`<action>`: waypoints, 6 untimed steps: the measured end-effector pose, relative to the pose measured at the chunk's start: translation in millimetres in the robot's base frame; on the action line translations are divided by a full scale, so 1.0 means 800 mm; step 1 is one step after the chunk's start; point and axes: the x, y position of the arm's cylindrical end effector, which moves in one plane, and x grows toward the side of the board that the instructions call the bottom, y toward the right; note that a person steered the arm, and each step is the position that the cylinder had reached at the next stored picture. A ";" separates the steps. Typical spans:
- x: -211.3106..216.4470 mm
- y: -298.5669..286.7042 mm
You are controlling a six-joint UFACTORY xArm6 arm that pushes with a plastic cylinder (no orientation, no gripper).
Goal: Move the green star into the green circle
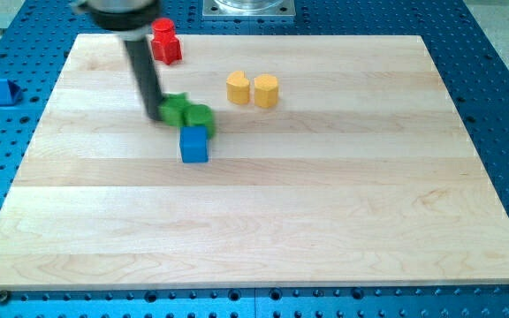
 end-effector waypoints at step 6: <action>0.097 0.168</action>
